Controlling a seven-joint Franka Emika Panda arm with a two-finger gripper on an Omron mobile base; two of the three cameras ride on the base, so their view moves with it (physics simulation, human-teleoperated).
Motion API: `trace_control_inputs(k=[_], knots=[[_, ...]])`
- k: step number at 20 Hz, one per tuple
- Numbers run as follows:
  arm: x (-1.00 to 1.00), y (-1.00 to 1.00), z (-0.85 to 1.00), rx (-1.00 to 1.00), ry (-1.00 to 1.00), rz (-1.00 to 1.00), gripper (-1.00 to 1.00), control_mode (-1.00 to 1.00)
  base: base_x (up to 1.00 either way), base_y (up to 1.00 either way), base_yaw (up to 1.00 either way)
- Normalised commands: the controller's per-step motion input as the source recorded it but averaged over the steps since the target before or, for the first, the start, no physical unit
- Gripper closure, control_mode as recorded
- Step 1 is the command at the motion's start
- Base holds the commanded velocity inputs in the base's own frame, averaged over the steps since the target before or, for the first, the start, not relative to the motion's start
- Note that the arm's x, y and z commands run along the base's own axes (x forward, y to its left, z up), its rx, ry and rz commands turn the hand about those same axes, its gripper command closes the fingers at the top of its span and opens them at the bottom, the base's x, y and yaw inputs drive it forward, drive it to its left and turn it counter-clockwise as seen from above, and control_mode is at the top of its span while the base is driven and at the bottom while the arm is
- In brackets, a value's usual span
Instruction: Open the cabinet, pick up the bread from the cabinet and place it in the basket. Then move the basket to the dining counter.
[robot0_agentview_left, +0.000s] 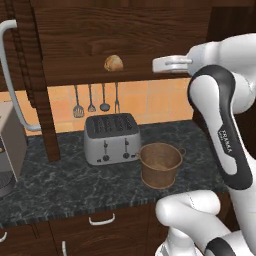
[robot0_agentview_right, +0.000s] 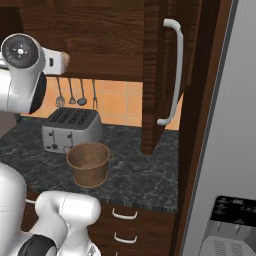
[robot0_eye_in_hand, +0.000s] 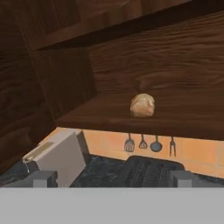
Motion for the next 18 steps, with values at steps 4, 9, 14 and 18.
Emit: trace_control_inputs(k=[4, 9, 14, 18], knots=[[0.52, 0.36, 0.0, 0.0, 0.05, -0.26, -1.0, -1.0, 0.0, 0.0, 0.0], [0.42, 0.12, 0.0, -0.03, 0.01, -0.1, -1.0, -1.0, 0.0, 0.0, 0.0], [0.69, 0.01, 0.06, -0.1, 0.14, -0.01, -1.0, -1.0, 0.0, 0.0, 0.0], [0.46, 0.13, 0.0, -0.11, 0.24, 0.0, -1.0, -1.0, 0.0, 0.0, 0.0]])
